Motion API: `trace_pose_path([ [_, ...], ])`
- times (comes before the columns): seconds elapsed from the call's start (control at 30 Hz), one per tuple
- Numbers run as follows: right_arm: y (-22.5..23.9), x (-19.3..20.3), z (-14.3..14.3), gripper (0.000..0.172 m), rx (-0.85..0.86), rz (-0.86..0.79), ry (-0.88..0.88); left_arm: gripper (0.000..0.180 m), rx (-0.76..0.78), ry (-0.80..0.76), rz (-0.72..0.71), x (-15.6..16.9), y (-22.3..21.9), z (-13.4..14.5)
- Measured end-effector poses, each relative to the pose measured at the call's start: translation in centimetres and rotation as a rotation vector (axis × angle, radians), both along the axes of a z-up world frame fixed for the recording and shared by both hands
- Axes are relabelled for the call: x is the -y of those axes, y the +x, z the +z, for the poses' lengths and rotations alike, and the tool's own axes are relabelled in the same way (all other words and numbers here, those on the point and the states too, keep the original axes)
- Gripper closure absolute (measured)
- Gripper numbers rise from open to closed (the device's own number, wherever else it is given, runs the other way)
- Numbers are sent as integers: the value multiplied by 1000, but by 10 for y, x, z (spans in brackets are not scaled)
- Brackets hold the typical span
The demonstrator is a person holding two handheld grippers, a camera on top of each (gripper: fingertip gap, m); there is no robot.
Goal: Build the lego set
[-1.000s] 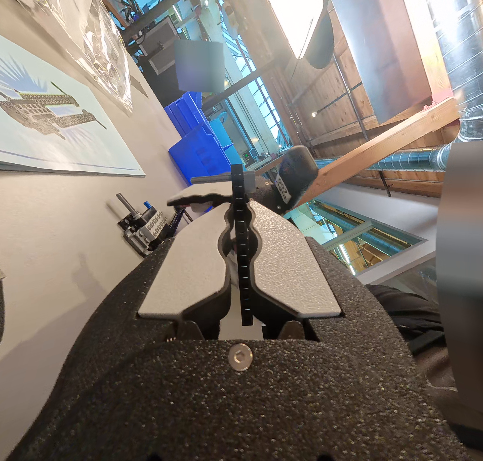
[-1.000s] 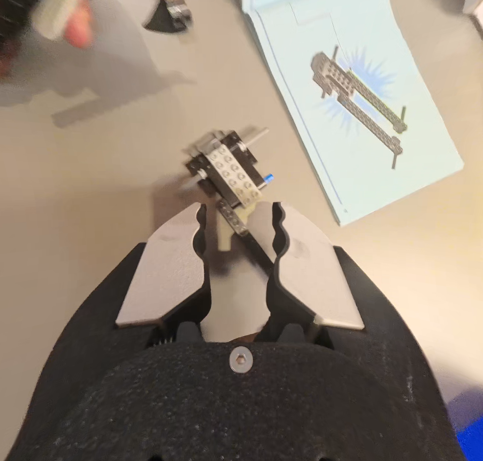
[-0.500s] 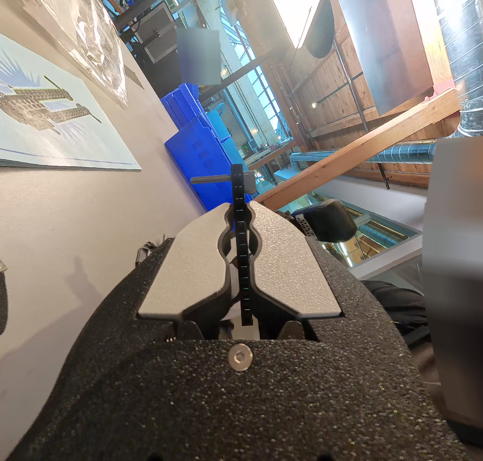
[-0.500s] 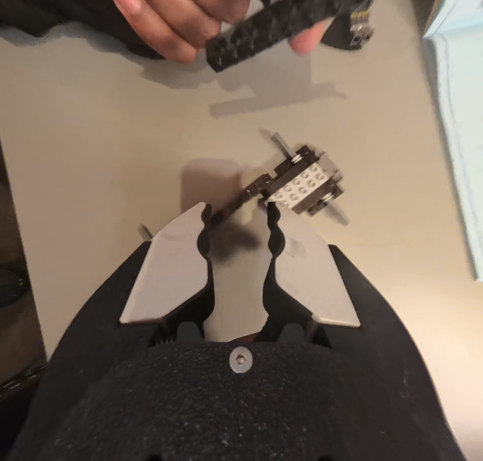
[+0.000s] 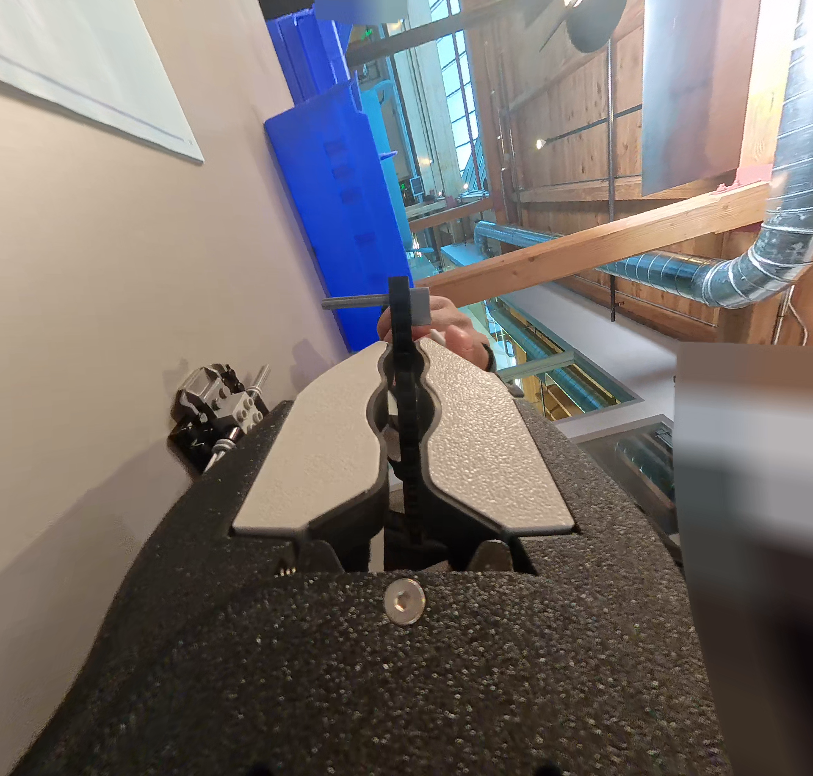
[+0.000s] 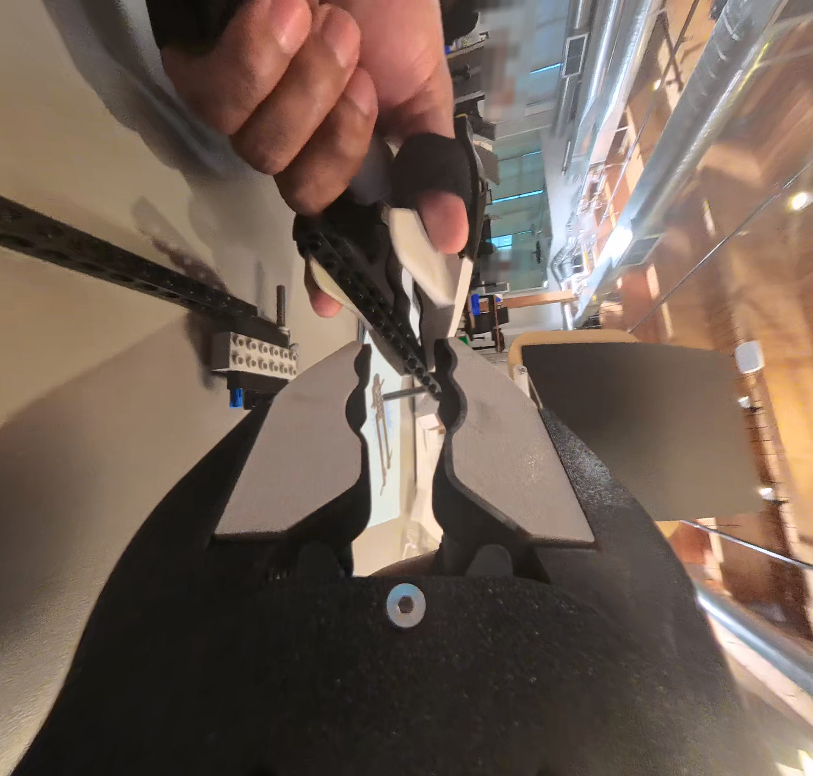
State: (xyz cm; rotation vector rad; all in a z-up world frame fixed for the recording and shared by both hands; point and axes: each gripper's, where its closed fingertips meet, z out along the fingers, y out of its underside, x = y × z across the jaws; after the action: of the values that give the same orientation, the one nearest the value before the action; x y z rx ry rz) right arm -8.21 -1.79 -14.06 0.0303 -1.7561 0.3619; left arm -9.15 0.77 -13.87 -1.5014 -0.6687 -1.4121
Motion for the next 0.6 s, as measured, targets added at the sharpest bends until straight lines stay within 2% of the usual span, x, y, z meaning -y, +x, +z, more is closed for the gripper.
trace_pose_path([
  [0.1, 0, 2, 1, 144, -59, 13, 56, 172, 16, -21, -23, -3, 7, -4],
  [0.27, 0, 5, -7, 157, -93, 33, 167, 172, 63, -19, -30, -6, 11, -2],
  [0.37, -3, 3, -9, 157, -113, 5, 201, 172, 77, -29, -41, -8, 16, -3],
  [0.5, -5, -1, -10, 161, -96, -33, 185, 172, 54, -38, -37, -9, 15, -8],
  [0.6, -3, -7, -9, 162, -32, -76, 128, 165, -8, -19, -8, -8, 7, -7],
])
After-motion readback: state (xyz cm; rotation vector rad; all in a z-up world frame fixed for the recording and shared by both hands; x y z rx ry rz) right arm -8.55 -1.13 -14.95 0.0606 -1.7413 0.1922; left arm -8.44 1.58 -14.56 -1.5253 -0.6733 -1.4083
